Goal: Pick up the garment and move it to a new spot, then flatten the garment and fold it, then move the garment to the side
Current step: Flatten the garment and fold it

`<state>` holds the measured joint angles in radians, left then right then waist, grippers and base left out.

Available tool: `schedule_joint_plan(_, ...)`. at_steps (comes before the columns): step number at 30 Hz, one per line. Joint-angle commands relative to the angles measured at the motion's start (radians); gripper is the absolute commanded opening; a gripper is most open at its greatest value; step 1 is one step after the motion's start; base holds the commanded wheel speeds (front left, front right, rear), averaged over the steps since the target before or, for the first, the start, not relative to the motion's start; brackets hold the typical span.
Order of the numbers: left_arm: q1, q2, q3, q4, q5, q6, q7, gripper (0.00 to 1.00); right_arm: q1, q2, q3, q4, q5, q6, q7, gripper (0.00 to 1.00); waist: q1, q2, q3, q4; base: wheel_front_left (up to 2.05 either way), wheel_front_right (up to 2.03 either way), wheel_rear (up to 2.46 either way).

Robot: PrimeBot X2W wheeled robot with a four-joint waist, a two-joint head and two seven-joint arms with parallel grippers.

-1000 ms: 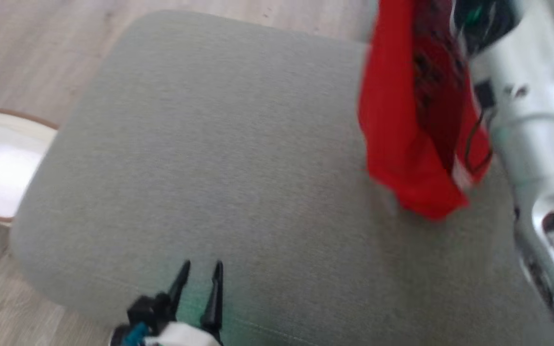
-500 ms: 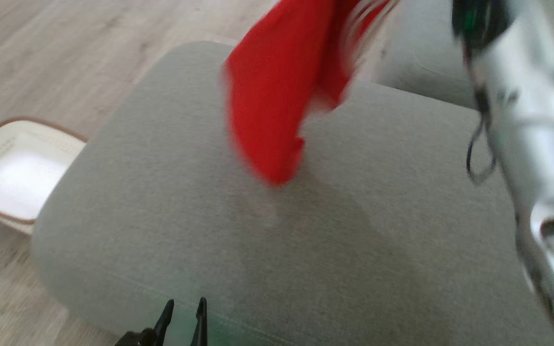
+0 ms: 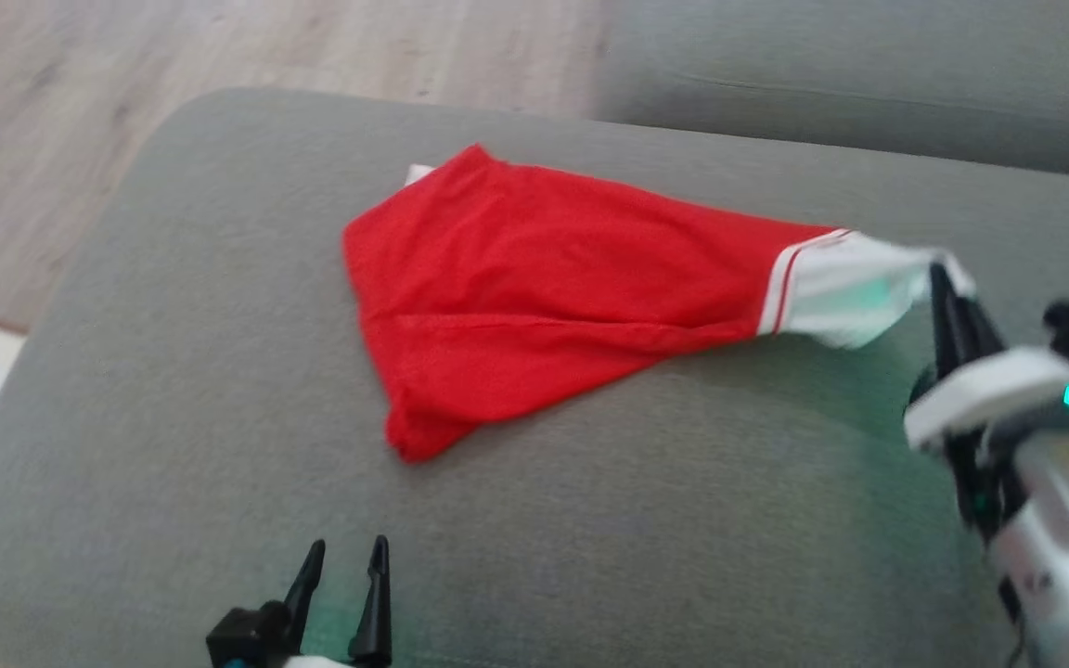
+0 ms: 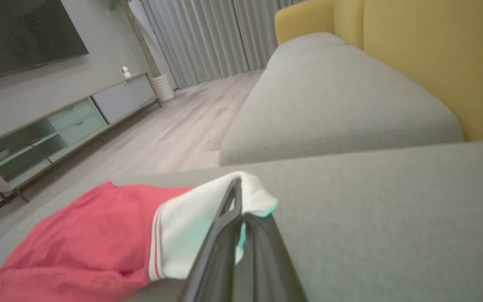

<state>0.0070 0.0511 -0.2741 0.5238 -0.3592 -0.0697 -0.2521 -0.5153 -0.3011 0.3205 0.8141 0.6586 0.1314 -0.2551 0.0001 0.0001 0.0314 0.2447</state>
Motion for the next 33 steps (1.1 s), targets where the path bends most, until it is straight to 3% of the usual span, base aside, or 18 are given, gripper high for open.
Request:
schedule_joint_plan(1,-0.039,-0.001,0.040,-0.028,0.008,0.003,-0.010,1.00,0.003,-0.011,0.011,-0.038,-0.005,-0.001,-0.007,0.00,-0.0001,-0.0001,-0.008,-0.044,0.00,0.00,0.00)
schedule_joint_plan(5,-0.057,-0.001,0.063,-0.039,0.000,0.008,-0.010,1.00,0.094,0.006,-0.004,-0.014,-0.041,-0.001,-0.007,0.00,-0.0001,-0.0001,-0.011,-0.093,0.00,0.00,0.00)
schedule_joint_plan(6,-0.064,-0.001,0.067,-0.041,-0.001,0.011,-0.010,1.00,0.108,0.011,-0.015,0.007,-0.056,-0.001,-0.007,0.40,-0.0001,-0.0001,-0.009,-0.103,0.00,0.00,0.00)
schedule_joint_plan(7,-0.072,-0.001,0.071,-0.043,-0.001,0.013,-0.010,1.00,0.112,0.012,-0.028,0.017,-0.086,-0.001,-0.007,0.73,-0.0001,-0.0001,-0.006,-0.112,0.00,0.00,0.00)
schedule_joint_plan(8,-0.082,-0.001,0.073,-0.044,0.000,0.014,-0.010,1.00,0.114,0.011,-0.045,0.024,-0.124,-0.001,-0.007,1.00,-0.0001,-0.0001,0.000,-0.120,0.00,0.00,0.00)
schedule_joint_plan(14,-0.163,-0.001,0.096,-0.039,0.020,0.006,-0.010,1.00,0.123,0.070,-0.198,-0.025,-0.340,-0.001,-0.007,1.00,-0.0001,-0.0001,0.036,-0.150,0.00,0.00,0.00)
schedule_joint_plan(18,-0.271,-0.001,0.118,-0.002,0.033,-0.011,-0.010,1.00,0.152,0.155,-0.285,-0.094,-0.467,-0.001,-0.007,1.00,-0.0001,-0.0001,0.074,-0.156,0.00,0.00,0.00)
schedule_joint_plan(24,-0.434,0.001,0.115,0.165,0.020,-0.046,-0.010,1.00,0.162,0.209,-0.302,-0.125,-0.530,-0.001,-0.007,1.00,-0.0001,-0.0001,0.116,-0.167,0.00,0.00,0.00)
schedule_joint_plan(30,-0.568,0.015,0.088,0.369,-0.033,-0.059,0.004,1.00,0.151,0.229,-0.289,-0.134,-0.547,-0.001,-0.007,1.00,-0.0001,-0.0001,0.145,-0.186,0.00,0.00,0.00)
schedule_joint_plan(33,-0.600,0.020,0.065,0.405,-0.049,-0.060,0.003,1.00,0.148,0.232,-0.286,-0.136,-0.547,-0.001,-0.007,1.00,-0.0001,-0.0001,0.153,-0.192,0.00,0.00,0.00)
